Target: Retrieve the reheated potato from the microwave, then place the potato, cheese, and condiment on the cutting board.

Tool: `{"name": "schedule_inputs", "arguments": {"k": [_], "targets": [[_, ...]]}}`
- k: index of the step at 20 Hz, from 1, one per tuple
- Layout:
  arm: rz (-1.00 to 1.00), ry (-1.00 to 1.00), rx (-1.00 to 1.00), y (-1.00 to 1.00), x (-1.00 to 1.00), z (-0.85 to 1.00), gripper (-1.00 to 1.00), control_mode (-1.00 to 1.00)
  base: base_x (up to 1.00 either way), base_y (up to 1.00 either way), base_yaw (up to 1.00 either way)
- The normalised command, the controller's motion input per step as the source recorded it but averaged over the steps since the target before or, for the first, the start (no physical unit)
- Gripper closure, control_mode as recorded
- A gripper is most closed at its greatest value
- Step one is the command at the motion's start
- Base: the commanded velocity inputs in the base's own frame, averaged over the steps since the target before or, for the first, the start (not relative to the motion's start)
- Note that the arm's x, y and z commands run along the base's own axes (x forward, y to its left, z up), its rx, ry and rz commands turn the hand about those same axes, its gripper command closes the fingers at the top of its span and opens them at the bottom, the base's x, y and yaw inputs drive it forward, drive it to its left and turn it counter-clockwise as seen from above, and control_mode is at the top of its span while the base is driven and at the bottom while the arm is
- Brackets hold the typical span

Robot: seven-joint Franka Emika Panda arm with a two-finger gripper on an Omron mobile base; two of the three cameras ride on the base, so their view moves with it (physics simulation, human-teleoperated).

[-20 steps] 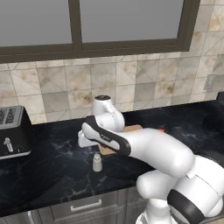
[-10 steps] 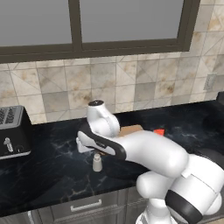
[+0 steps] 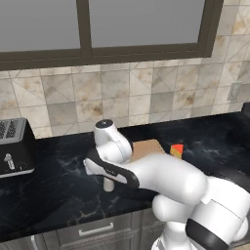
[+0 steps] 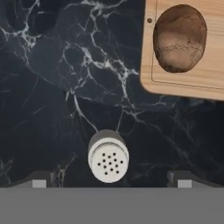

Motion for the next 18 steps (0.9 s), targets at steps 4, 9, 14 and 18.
{"name": "schedule_inputs", "arguments": {"k": [4, 9, 14, 18], "targets": [[0.0, -0.09, 0.0, 0.0, 0.0, -0.14, -1.0, -1.0, 0.0, 0.0, 0.0], [0.0, 0.0, 0.0, -0.02, -0.01, -0.07, -1.0, -1.0, 0.0, 0.0, 0.0], [0.0, 0.0, 0.0, 0.0, 0.0, -0.12, -1.0, -1.0, 0.0, 0.0, 0.0], [0.0, 0.0, 0.0, 0.0, 0.02, -0.07, -1.0, -1.0, 0.0, 0.0, 0.0]]}}
